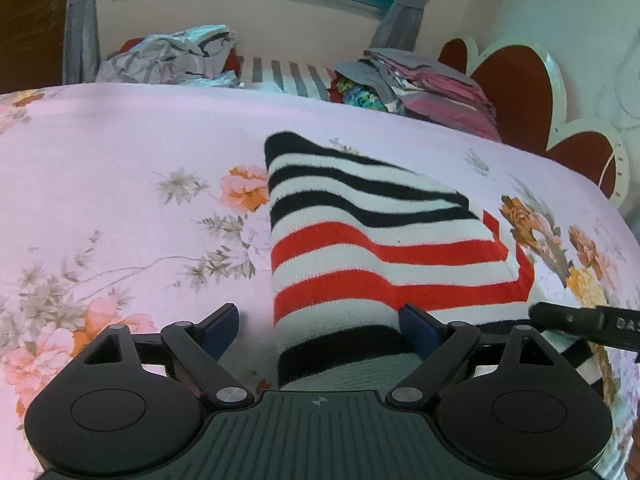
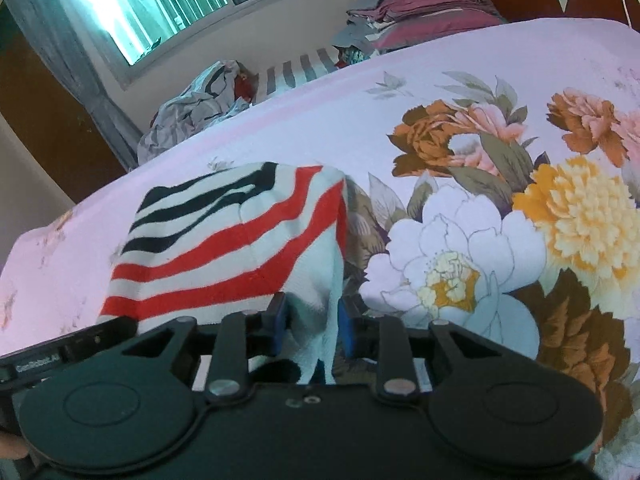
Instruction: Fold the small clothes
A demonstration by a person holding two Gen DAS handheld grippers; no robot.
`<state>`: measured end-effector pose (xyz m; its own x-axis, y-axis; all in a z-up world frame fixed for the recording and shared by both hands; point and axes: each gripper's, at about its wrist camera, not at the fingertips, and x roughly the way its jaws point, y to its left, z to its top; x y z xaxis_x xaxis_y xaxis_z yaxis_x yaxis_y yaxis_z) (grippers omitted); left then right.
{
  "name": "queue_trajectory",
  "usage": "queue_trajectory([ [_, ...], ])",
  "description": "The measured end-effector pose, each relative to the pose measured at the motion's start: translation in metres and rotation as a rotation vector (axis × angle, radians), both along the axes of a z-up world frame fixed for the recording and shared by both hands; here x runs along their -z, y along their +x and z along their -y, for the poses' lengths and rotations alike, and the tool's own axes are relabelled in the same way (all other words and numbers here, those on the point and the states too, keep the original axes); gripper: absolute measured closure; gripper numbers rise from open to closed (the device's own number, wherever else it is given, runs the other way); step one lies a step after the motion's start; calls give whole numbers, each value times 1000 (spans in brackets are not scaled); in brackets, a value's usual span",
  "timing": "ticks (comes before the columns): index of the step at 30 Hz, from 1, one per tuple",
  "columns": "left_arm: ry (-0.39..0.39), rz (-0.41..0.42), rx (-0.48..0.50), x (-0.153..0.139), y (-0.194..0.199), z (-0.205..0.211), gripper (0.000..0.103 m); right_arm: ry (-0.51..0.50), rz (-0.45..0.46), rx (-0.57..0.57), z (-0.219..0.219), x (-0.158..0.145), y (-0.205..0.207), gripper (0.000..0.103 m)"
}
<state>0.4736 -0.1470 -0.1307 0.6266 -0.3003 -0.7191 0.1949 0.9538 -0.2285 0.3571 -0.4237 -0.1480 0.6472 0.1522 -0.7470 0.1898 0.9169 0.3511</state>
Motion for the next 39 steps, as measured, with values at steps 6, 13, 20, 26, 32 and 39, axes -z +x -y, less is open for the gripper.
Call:
queue_trajectory([
  [6,-7,11,18,-12,-22,-7,16,13,20,-43,-5,-17,-27,74],
  [13,1,-27,45,3,-51,-20,16,78,-16,-34,-5,-8,-63,77],
  [20,-4,-36,61,14,-52,-26,15,148,-26,-16,-6,1,-82,89],
  [26,-2,-60,46,14,-52,-22,15,120,-63,-2,2,14,-82,78],
  [32,5,-55,37,-1,-53,-22,15,77,-13,-37,-1,-12,-79,63],
  [39,-10,-41,31,-18,-44,-17,15,47,8,-39,6,-24,-56,42],
])
